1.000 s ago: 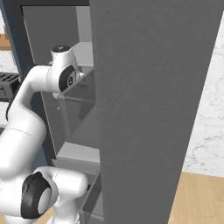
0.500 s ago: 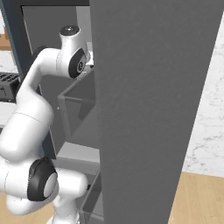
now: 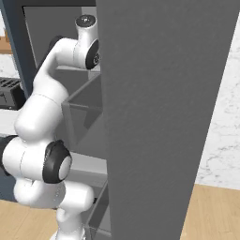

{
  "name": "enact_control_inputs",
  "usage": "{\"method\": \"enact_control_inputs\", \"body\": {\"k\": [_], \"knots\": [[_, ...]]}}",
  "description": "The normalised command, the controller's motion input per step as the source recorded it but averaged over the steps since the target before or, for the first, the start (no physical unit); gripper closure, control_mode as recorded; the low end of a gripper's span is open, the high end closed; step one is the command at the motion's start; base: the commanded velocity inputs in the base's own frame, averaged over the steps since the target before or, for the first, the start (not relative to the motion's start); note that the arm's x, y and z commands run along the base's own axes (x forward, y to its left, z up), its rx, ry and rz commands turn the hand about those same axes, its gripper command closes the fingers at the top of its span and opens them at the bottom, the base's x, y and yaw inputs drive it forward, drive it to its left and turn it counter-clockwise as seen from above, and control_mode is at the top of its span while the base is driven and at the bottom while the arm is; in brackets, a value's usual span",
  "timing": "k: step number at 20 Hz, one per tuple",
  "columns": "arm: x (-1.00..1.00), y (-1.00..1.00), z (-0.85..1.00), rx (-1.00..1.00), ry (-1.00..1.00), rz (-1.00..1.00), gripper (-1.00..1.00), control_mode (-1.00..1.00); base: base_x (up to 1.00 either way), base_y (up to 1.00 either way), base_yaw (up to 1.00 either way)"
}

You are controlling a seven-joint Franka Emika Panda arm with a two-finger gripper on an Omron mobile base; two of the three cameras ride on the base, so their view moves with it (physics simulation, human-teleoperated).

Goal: Place one bell pepper and one steak in each tupperware on the nearby counter, to pack two identical lunches.

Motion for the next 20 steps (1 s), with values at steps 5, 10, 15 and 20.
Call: {"method": "enact_control_inputs", "body": {"k": [5, 10, 15, 20], "knots": [[0.76, 0.0, -0.08, -0.08, 0.0, 0.01, -1.0, -1.0, 0.0, 0.0, 0.0], [0.65, -0.02, -0.23, 0.0, -0.01, 0.0, -1.0, -1.0, 0.0, 0.0, 0.0], [0.7, -0.08, 0.0, -0.01, 0.1, 0.0, -1.0, -1.0, 0.0, 0.0, 0.0], [0.68, -0.22, 0.09, 0.0, 0.08, 0.0, -1.0, -1.0, 0.0, 0.0, 0.0]]}}
